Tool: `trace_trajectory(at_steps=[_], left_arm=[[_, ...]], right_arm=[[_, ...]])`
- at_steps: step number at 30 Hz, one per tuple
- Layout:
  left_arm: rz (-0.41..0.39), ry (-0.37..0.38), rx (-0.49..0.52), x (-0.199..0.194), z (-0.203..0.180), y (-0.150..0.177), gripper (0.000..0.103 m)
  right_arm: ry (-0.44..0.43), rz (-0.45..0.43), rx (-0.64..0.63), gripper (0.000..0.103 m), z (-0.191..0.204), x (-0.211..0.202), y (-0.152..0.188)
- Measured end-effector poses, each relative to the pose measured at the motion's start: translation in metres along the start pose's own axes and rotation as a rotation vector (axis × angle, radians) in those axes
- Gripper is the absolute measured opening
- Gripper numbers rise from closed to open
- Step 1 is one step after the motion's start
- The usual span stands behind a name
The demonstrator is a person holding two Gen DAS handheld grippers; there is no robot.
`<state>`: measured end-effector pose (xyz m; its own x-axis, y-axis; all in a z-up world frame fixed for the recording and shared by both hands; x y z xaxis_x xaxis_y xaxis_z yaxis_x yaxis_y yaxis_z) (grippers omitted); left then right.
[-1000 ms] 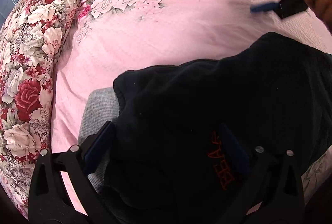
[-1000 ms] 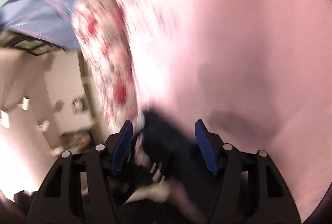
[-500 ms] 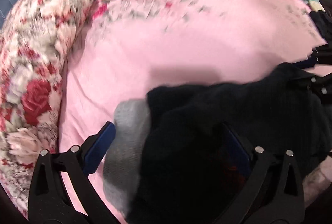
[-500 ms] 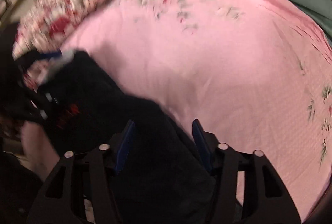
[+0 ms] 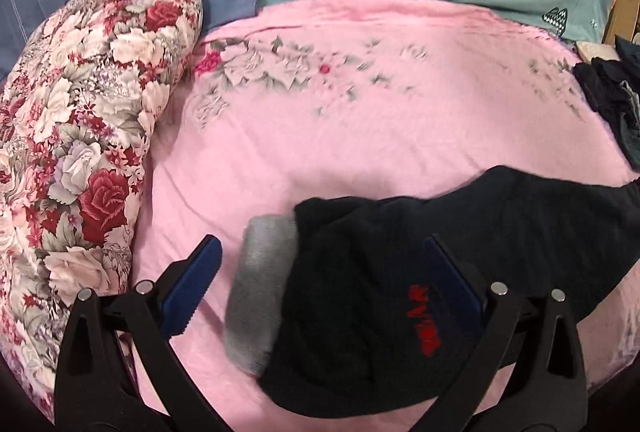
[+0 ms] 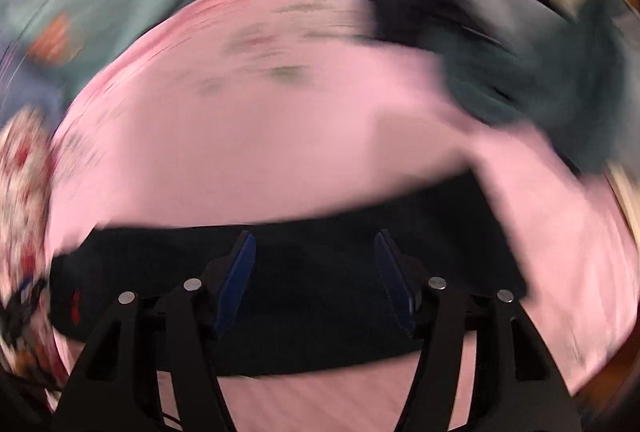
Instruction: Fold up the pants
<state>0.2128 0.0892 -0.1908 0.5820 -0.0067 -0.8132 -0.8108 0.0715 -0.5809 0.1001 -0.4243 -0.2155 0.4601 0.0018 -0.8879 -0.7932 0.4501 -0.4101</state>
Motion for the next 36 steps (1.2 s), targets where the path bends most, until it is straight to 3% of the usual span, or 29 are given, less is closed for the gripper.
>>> trace_trajectory(at_steps=[2,3,7,9,13,15,19,22,26,27,29,31,32,36], left_arm=[[-0.009,0.010,-0.016,-0.008,-0.014,0.000,0.101],[-0.008,0.013,-0.024,-0.011,-0.022,0.001,0.101],[0.028,0.072,-0.036,-0.022,-0.070,0.009,0.101],[0.034,0.094,-0.005,-0.027,-0.096,0.012,0.101],[0.043,0.117,0.075,-0.037,-0.139,0.016,0.101],[0.046,0.117,0.111,-0.040,-0.153,0.019,0.101],[0.044,0.107,0.133,-0.047,-0.158,0.017,0.101],[0.047,0.099,0.140,-0.049,-0.157,0.016,0.101],[0.039,0.089,0.145,-0.054,-0.156,0.015,0.101],[0.034,0.084,0.149,-0.056,-0.156,0.014,0.101],[0.026,0.079,0.150,-0.058,-0.154,0.013,0.101],[0.019,0.071,0.142,-0.061,-0.150,0.012,0.101],[0.018,0.067,0.134,-0.061,-0.147,0.013,0.101],[0.027,0.042,0.107,-0.058,-0.134,0.015,0.101]], right_arm=[[0.019,-0.018,0.216,0.063,-0.067,-0.010,0.020],[-0.023,-0.030,0.350,0.063,-0.099,-0.012,0.032],[-0.160,-0.018,0.551,0.063,-0.141,0.000,0.061],[-0.253,-0.021,0.570,0.063,-0.139,0.008,0.066],[-0.298,-0.062,0.543,0.063,-0.132,0.010,0.056],[-0.366,-0.049,0.530,0.063,-0.121,0.016,0.054],[-0.384,-0.078,0.501,0.063,-0.107,0.011,0.054],[-0.465,-0.077,0.537,0.063,-0.097,0.018,0.050],[-0.452,-0.122,0.531,0.061,-0.093,0.026,0.035],[-0.465,-0.127,0.534,0.060,-0.091,0.029,0.031],[-0.487,-0.110,0.547,0.047,-0.090,0.035,0.029],[-0.510,-0.091,0.582,0.026,-0.093,0.041,0.032],[-0.525,-0.088,0.602,0.021,-0.096,0.043,0.034],[-0.550,-0.089,0.615,0.017,-0.099,0.040,0.036]])
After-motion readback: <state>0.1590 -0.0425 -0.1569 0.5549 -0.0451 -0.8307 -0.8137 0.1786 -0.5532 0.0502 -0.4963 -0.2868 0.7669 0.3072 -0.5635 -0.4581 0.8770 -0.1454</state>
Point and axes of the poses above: each gripper's, at about its wrist camera, not at the fingertips, and x roughly the way its jaws point, z to its left, y to its underside, the point moved 8 cm from there along x, roughly the way its jaws point, and after that the axes turned 5 degrees about -x, right-handed, at the moved point
